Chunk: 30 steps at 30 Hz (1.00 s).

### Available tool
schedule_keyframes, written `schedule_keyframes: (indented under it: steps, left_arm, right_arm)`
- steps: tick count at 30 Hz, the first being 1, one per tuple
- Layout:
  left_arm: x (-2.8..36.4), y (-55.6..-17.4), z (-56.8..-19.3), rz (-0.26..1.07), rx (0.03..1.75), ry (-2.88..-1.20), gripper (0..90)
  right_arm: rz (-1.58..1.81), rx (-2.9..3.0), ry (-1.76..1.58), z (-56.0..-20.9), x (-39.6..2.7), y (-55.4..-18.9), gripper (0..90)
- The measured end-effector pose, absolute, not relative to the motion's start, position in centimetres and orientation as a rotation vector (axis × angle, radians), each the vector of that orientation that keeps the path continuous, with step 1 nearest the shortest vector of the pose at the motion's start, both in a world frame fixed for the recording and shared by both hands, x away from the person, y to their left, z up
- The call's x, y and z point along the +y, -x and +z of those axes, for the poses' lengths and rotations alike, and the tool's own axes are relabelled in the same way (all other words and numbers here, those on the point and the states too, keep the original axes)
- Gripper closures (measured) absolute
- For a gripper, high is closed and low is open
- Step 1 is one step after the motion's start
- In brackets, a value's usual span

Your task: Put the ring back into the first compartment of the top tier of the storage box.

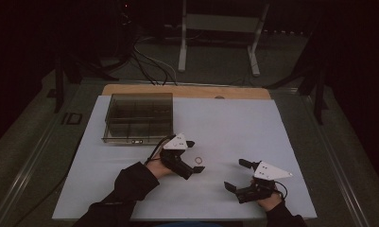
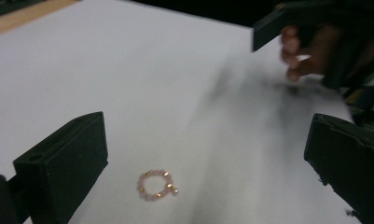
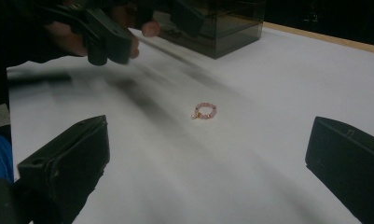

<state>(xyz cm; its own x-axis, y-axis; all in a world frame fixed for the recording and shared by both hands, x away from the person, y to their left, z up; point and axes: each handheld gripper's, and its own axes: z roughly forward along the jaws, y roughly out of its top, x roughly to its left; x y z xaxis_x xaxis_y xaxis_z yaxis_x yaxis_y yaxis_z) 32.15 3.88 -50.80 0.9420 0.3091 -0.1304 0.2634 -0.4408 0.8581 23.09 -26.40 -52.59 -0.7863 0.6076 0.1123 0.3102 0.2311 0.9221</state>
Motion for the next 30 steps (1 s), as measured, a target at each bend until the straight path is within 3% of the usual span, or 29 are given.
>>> schedule_keyframes:
  steps: [10, 12, 14, 18, 20, 30]
  left_arm:
    - [2.4, -32.3, -52.0, 0.129, 0.529, -2.115, 5.9]
    - [2.3, -32.4, -52.0, 0.127, 0.551, -2.112, 8.4]
    - [2.3, -32.5, -52.2, 0.142, 0.576, -2.120, 18.0]
    - [2.2, -32.7, -52.5, 0.162, 0.607, -2.131, 18.6]
    - [2.3, -32.8, -52.6, 0.174, 0.636, -2.130, 25.6]
    - [2.3, -33.1, -52.9, 0.193, 0.711, -2.177, 38.4]
  right_arm:
    - [1.579, 2.237, -0.858, -52.6, -26.4, -23.1, 0.0]
    - [1.578, 2.236, -0.858, -52.6, -26.4, -23.1, 0.0]
    - [1.579, 2.237, -0.858, -52.6, -26.4, -23.1, 0.0]
    - [1.577, 2.238, -0.858, -52.6, -26.4, -23.1, 0.0]
    - [1.578, 2.238, -0.858, -52.6, -26.4, -23.0, 0.0]
    - [1.574, 2.242, -0.857, -52.6, -26.4, -23.1, 0.0]
